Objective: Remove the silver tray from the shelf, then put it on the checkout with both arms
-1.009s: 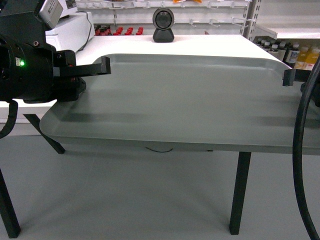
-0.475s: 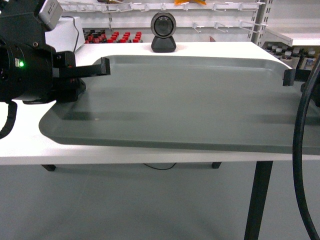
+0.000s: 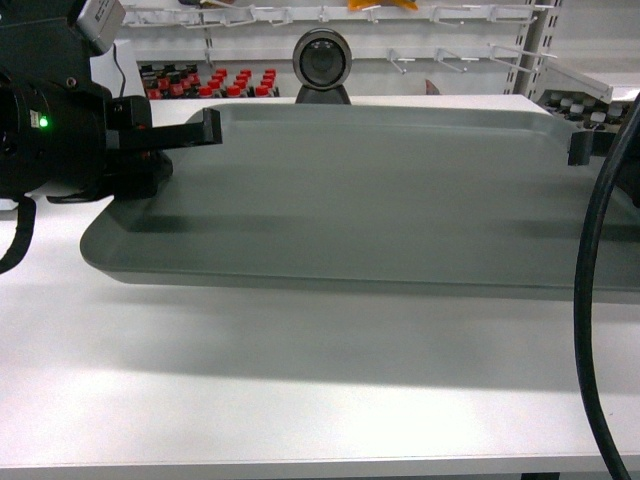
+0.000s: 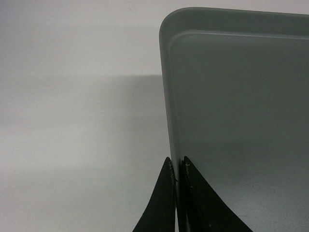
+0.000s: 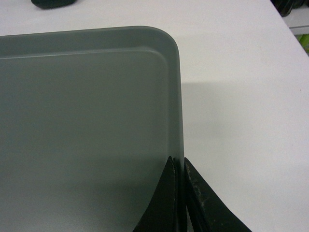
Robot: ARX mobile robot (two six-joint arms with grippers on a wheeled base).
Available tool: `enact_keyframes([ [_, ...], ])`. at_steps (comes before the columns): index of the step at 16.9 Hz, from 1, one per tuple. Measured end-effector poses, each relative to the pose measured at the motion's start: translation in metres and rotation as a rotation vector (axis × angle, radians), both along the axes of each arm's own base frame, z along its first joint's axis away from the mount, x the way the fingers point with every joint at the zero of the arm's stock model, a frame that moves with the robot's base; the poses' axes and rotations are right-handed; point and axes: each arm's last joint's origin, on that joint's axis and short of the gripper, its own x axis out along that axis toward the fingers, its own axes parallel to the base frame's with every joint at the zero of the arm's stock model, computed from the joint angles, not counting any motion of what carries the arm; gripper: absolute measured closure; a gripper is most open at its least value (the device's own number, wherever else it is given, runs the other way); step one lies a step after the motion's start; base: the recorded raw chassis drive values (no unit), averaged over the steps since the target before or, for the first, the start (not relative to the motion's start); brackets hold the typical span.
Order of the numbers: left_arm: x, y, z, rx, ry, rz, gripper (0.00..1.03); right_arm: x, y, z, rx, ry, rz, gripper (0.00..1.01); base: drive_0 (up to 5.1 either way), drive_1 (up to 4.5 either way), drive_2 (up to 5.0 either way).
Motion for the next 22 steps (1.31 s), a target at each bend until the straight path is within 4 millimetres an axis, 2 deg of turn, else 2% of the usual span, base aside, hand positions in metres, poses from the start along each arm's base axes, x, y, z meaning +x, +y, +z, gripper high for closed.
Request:
enact_keyframes([
  [16,0.000,0.000,0.000,0.002,0.006,-0.001,1.00,0.000,0.000,-0.001,-0.001,0.008,0.001,0.99,0.0,0.00,0.0],
  [20,0.001,-0.014,0.002,0.140,-0.238,0.178,1.00,0.000,0.000,0.000,0.006,-0.004,0.001,0.99,0.0,0.00,0.0],
  [22,0.003,-0.016,0.003,0.168,-0.248,0.209,1.00,0.004,0.001,-0.003,0.014,-0.195,0.014,0.99,0.0,0.00,0.0],
])
